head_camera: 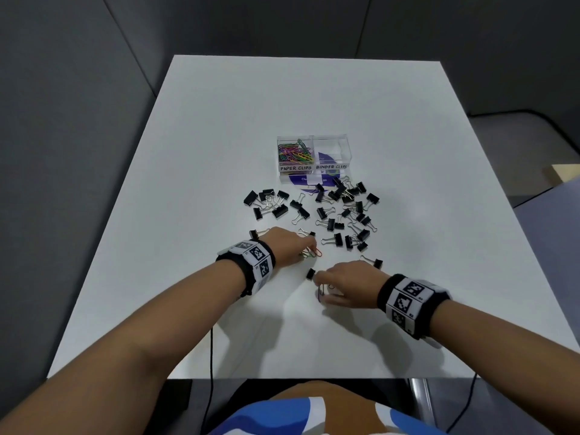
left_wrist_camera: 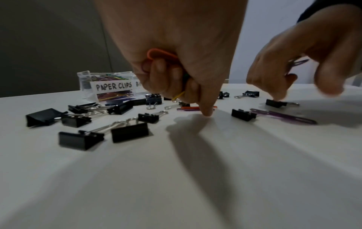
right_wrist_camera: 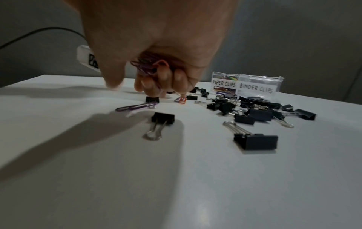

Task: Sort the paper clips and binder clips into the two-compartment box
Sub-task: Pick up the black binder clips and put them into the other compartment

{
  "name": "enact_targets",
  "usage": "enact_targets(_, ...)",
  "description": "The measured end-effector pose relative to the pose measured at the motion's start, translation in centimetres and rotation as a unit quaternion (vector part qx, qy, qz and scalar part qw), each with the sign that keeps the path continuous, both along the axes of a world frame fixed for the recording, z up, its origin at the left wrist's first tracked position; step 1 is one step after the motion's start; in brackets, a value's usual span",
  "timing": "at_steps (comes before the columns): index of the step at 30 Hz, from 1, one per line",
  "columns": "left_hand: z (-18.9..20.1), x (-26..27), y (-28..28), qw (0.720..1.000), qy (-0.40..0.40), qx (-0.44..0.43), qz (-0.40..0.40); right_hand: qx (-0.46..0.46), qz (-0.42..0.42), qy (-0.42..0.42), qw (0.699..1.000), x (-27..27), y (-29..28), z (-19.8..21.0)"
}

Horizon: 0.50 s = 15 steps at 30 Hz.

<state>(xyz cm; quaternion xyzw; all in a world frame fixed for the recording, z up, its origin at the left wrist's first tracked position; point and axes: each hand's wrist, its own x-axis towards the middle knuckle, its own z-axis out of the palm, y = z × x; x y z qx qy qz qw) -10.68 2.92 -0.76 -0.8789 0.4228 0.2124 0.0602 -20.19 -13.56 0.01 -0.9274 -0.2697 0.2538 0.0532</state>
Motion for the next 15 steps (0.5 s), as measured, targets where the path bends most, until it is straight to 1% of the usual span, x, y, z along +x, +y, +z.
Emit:
enact_targets(2,-0.4,0.1,-0.9,1.000,-0.017,0.002,-0.016,-0.019,0.054,-0.007,0.998,-0.1,0.4,-0.8)
enact_targets(4,-0.5,0.4,-1.7,0.999,-0.032,0.003,-0.023,-0.035,0.072,-0.010,0.997,0.2,0.6,-1.3)
enact_targets(7,-0.3,0.9,-2.4,0.999,-0.033,0.020,-0.020,-0.048,0.062,-0.017,0.997,1.1,0.6,-1.4)
enact_targets(11,0.0,1.5,-2.6,0.998,-0.029,0.046,-0.016,-0.050,0.022,-0.002,0.999,2.4,0.1,-1.3)
enact_targets(15,0.1,1.4,-2.4,0.995,-0.039,0.070,-0.067,-0.051,0.017,-0.022,0.998,2.9,-0.7,-1.6)
